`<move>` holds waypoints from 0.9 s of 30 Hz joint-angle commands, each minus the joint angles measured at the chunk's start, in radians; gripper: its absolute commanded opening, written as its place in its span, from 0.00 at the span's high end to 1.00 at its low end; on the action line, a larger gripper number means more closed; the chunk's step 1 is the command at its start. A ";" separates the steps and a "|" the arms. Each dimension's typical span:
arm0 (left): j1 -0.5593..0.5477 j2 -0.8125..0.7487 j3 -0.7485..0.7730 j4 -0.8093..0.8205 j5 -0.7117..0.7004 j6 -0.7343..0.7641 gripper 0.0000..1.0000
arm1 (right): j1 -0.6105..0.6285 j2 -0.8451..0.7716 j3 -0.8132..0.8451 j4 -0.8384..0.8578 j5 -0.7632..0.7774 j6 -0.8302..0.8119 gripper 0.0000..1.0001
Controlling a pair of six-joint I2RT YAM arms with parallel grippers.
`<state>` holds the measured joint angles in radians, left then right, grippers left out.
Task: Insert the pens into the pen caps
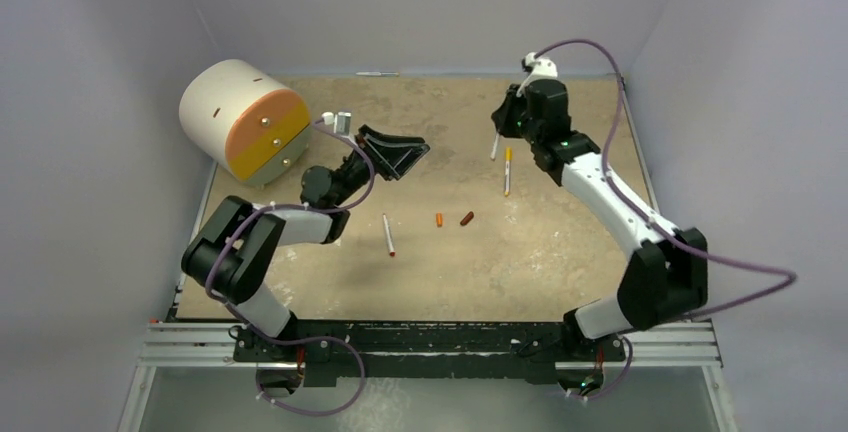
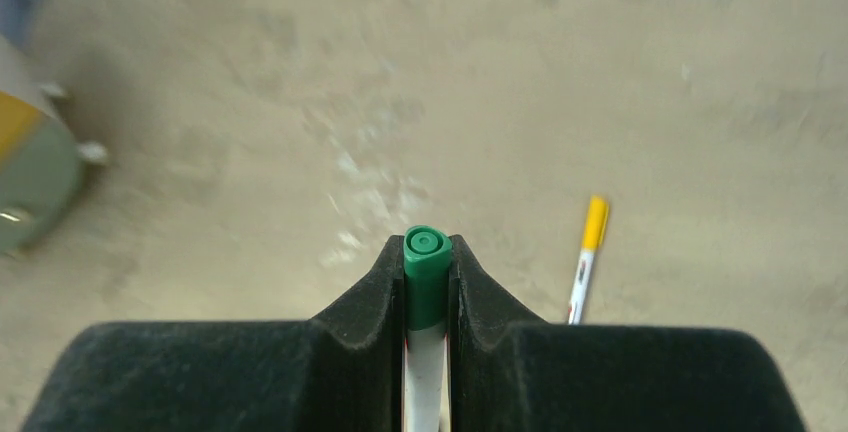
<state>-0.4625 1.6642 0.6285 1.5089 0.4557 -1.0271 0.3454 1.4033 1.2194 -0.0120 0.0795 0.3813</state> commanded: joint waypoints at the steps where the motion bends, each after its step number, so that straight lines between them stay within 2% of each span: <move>1: -0.008 -0.110 -0.018 0.021 -0.003 0.093 0.48 | 0.004 0.106 -0.038 -0.053 -0.025 -0.046 1.00; 4: -0.010 -0.128 -0.017 -0.023 -0.002 0.117 0.48 | 0.004 0.169 -0.059 -0.032 -0.014 -0.047 1.00; 14: -0.008 -0.100 -0.008 0.052 0.015 0.061 0.48 | 0.001 0.367 -0.043 -0.021 0.054 -0.073 1.00; 23: -0.008 -0.075 0.001 0.118 0.013 0.003 0.48 | -0.005 0.475 -0.003 -0.021 0.119 -0.093 1.00; 24: -0.007 -0.073 -0.001 0.116 0.008 0.001 0.48 | -0.005 0.475 -0.003 -0.018 0.120 -0.094 0.98; 27: -0.007 -0.078 0.001 0.033 -0.031 0.011 0.50 | -0.006 0.462 -0.006 -0.006 0.124 -0.096 0.76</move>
<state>-0.4717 1.5929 0.6147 1.5078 0.4595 -1.0084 0.3458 1.8896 1.1790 -0.0532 0.1509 0.3122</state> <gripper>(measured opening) 0.513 0.158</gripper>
